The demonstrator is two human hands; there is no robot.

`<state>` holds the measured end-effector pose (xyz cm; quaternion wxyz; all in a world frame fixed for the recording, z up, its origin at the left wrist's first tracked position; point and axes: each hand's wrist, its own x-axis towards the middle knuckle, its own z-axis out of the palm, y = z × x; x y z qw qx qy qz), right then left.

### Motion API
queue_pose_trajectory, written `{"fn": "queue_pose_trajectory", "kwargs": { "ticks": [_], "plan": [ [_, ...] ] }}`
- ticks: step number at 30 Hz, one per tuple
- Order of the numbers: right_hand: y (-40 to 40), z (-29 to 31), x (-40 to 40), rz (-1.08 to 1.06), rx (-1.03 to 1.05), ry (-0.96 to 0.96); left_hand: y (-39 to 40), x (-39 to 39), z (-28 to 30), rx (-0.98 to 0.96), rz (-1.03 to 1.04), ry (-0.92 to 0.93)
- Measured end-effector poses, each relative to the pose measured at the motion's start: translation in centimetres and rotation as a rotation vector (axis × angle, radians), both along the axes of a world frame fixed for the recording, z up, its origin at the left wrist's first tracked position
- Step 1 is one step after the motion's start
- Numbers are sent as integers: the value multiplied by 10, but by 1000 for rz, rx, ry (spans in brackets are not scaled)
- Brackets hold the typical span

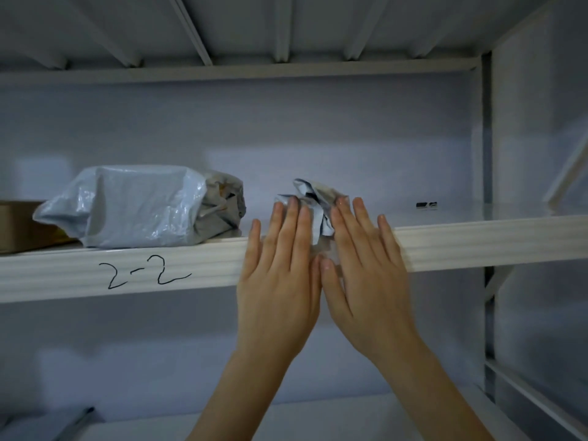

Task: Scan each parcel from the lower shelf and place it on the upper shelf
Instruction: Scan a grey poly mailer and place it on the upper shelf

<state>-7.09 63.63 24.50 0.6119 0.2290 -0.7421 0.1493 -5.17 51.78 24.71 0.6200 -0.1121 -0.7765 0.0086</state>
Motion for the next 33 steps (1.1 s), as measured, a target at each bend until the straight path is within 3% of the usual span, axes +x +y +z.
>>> {"fn": "queue_pose_trajectory", "kwargs": {
  "ticks": [5, 9, 15, 19, 22, 33],
  "plan": [
    [-15, -24, 15, 258, -122, 226, -13, 17, -23, 63, -31, 98],
    [-58, -67, 20, 455, -34, 165, -51, 36, -72, 60, 5, 111],
    [-148, -131, 21, 569, 83, -339, -145, 65, -144, 135, 337, -261],
    [-205, -171, 30, 567, 272, -785, -206, 90, -183, 342, 530, -606],
    [-239, -196, 35, 624, 384, -997, -239, 113, -203, 483, 605, -755],
    [-376, -245, 75, 744, 451, -1543, -361, 173, -255, 618, 729, -1002]
  ]
}}
